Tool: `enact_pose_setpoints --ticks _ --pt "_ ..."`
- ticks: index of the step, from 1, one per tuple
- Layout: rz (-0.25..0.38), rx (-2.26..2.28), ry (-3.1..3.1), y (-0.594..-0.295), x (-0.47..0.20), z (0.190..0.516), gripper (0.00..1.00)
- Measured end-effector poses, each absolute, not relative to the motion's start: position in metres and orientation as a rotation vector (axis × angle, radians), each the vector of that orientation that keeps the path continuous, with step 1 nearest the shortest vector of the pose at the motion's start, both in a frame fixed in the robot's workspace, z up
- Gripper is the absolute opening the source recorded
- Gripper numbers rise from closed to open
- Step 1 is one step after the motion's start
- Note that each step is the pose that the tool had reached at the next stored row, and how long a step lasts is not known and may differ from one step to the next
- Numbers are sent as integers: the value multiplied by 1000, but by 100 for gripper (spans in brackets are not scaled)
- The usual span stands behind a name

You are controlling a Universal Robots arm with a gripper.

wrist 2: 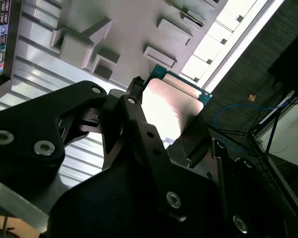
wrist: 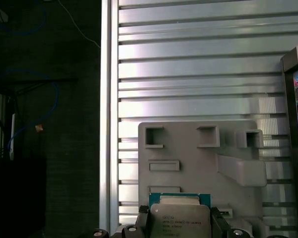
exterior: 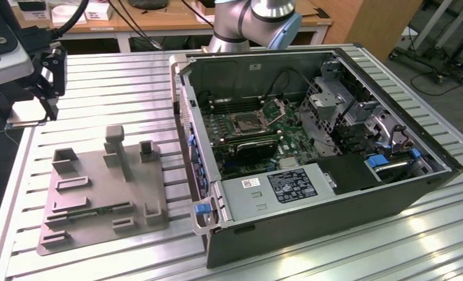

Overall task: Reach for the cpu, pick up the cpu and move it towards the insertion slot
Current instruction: 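Pick up the cpu and move it towards the insertion slot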

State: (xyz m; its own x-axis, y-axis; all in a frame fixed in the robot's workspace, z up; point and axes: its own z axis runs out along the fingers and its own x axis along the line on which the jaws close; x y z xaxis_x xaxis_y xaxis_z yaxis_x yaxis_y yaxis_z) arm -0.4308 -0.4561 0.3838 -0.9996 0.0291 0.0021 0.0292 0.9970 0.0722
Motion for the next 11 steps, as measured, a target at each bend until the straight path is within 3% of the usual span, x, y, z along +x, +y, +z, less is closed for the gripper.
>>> enact_pose_setpoints --ticks 11 --pt "-113 -46 -3138 -456 -424 384 55"
